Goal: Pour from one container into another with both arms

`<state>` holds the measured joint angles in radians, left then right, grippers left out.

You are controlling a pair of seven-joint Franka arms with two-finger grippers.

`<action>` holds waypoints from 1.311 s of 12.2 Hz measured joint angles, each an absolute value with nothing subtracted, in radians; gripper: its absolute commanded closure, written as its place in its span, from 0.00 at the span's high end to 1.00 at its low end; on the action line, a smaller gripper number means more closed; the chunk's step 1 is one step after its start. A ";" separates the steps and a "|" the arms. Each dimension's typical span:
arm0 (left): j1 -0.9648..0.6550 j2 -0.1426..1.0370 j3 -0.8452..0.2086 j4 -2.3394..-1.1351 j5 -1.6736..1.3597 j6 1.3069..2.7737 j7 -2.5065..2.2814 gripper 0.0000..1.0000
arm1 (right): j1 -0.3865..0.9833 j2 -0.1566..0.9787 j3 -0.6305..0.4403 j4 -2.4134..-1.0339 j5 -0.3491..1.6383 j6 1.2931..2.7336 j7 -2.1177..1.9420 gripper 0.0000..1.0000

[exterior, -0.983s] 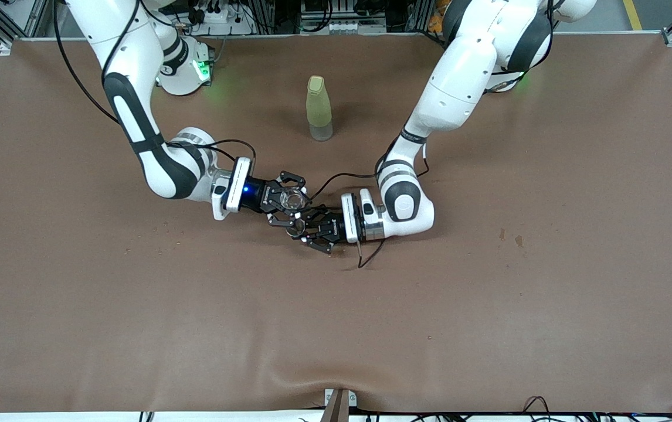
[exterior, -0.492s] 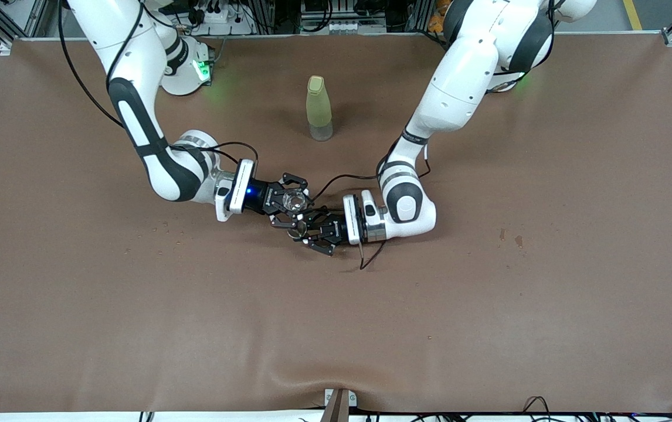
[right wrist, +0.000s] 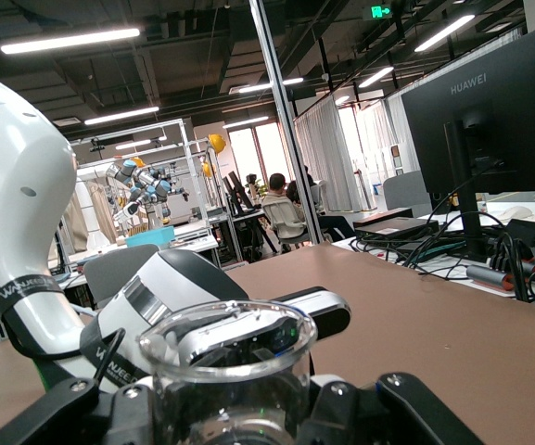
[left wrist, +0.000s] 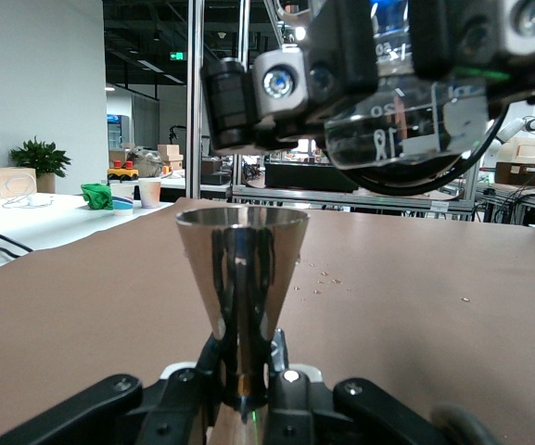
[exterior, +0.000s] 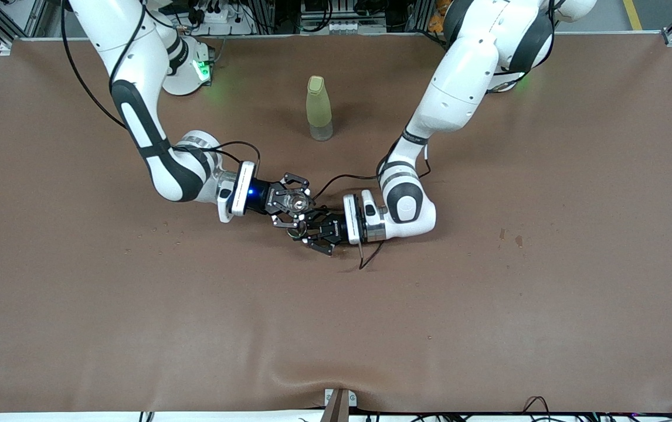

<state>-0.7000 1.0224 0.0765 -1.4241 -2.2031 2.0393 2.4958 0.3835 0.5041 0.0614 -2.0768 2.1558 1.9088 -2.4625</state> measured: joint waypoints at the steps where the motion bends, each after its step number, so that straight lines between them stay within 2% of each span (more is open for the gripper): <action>1: -0.700 1.022 0.077 -1.424 -2.203 2.039 2.496 0.00 | 0.383 0.503 0.062 -2.075 2.156 1.907 -2.440 0.00; 16: -0.681 1.022 0.077 -1.424 -2.203 2.003 2.496 0.00 | 0.384 0.469 0.074 -2.100 2.156 1.907 -2.050 0.00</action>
<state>-0.6812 1.0223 0.0768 -1.4244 -2.2030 2.0035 2.4958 0.3837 0.4688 0.0742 -2.0997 2.1565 1.9066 -2.0499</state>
